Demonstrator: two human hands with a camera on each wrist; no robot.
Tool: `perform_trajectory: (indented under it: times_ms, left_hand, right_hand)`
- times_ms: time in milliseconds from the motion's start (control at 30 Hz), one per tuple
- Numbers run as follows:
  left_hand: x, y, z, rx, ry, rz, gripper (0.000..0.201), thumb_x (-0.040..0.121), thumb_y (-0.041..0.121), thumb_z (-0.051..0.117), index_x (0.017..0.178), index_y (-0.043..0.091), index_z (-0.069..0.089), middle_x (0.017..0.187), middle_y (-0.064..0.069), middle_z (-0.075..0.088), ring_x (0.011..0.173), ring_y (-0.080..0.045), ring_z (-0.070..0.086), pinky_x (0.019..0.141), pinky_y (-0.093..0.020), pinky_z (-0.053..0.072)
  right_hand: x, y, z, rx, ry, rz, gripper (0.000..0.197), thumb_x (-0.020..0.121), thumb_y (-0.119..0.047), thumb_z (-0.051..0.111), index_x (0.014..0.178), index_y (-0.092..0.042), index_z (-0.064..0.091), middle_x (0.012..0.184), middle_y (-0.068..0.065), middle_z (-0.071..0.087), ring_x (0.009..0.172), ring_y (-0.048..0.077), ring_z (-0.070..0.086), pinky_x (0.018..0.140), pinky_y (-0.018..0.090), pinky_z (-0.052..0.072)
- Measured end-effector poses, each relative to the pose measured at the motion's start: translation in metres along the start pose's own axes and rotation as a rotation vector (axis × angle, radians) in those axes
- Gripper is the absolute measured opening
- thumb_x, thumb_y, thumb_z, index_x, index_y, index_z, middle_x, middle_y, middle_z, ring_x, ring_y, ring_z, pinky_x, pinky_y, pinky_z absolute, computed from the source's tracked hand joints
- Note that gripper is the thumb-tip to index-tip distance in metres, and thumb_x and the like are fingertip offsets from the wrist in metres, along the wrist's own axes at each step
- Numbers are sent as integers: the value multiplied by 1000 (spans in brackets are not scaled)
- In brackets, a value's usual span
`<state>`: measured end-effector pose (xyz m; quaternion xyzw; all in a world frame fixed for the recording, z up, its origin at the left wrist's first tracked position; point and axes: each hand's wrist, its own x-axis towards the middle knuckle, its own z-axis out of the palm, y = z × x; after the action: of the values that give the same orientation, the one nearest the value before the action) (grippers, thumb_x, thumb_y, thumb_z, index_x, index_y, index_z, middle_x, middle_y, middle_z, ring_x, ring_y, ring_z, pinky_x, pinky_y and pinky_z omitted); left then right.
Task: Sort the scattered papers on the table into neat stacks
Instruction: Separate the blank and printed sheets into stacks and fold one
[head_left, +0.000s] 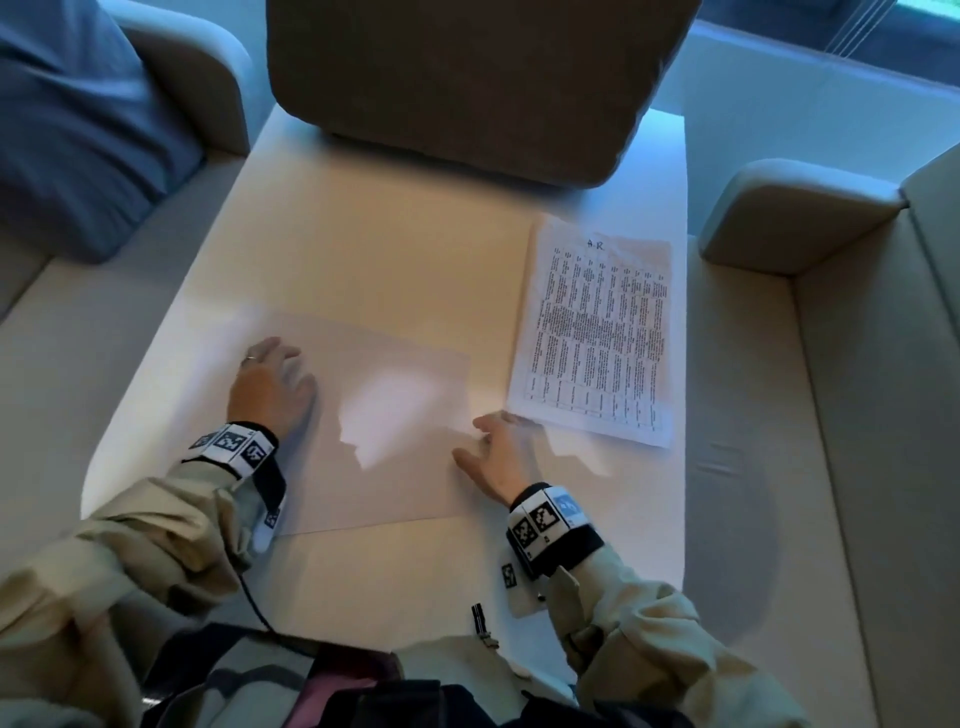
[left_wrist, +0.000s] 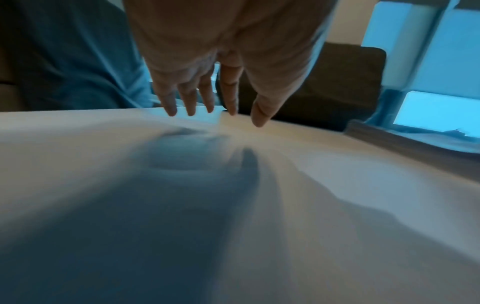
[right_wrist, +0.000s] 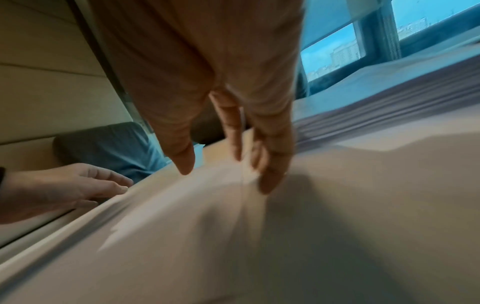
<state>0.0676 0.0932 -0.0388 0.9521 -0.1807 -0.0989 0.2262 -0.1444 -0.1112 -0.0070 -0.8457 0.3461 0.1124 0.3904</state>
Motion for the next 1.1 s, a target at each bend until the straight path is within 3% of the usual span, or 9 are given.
perform_trajectory:
  times_ms: [100, 200, 400, 600, 700, 800, 900, 1000, 1100]
  left_hand:
    - [-6, -26, -14, 78, 24, -250, 60, 78, 40, 61, 125, 6, 49, 138, -15, 38, 126, -32, 40, 104, -44, 35]
    - [-12, -35, -23, 144, 30, -438, 71, 60, 55, 47, 112, 7, 51, 125, -17, 43, 113, -36, 45, 93, -48, 40]
    - [-14, -42, -34, 177, 33, -381, 75, 48, 62, 56, 101, 9, 51, 111, -13, 44, 104, -32, 42, 81, -42, 46]
    - [2, -67, -43, 228, -147, -293, 118, 32, 82, 65, 117, 3, 47, 114, -20, 48, 109, -36, 43, 84, -38, 43]
    - [2, -61, -50, 223, -195, -238, 109, 44, 70, 79, 122, 0, 47, 120, -20, 48, 119, -36, 39, 94, -40, 41]
    - [-3, -54, -48, 113, -203, -304, 108, 47, 52, 88, 128, 0, 40, 125, -21, 45, 122, -32, 39, 98, -37, 41]
    - [-4, -54, -43, 53, -198, -297, 108, 44, 52, 88, 129, 5, 41, 126, -20, 43, 119, -31, 43, 98, -37, 41]
    - [-4, -56, -42, 60, -183, -298, 113, 43, 59, 85, 131, 6, 39, 129, -19, 40, 121, -32, 41, 101, -39, 39]
    - [-2, -62, -44, -16, -70, -321, 119, 44, 60, 85, 137, 9, 33, 139, -17, 34, 131, -31, 31, 106, -43, 33]
  right_hand:
    - [4, -16, 24, -101, 82, 165, 96, 69, -53, 75, 138, 0, 34, 140, 18, 28, 134, 32, 21, 114, 36, 24]
    - [8, -31, 45, -163, 170, 271, 119, 54, -65, 77, 138, 2, 25, 141, 24, 21, 134, 40, 16, 112, 42, 26]
    - [17, -55, 67, -199, 216, 339, 117, 53, -58, 83, 134, 4, 26, 141, 26, 22, 130, 40, 25, 112, 41, 28]
    - [27, -65, 68, -23, 240, 441, 109, 49, -40, 92, 129, 3, 31, 134, 22, 36, 123, 36, 41, 103, 40, 40]
    - [31, -71, 66, -38, 187, 451, 89, 54, -37, 91, 123, -1, 47, 129, 17, 46, 123, 33, 42, 99, 39, 41]
    - [31, -79, 70, -9, 183, 462, 65, 64, -26, 87, 115, -4, 52, 131, 17, 36, 122, 34, 39, 94, 38, 43]
    - [31, -80, 70, 104, 188, 337, 43, 72, -11, 77, 108, -4, 54, 123, 15, 50, 110, 31, 53, 87, 32, 48]
    - [25, -70, 56, 295, 173, 197, 48, 75, -9, 76, 118, -4, 55, 121, 11, 59, 114, 28, 56, 89, 31, 47]
    - [19, -59, 37, 488, 203, 70, 39, 74, -6, 77, 110, -10, 63, 107, 9, 68, 93, 21, 63, 82, 30, 50]
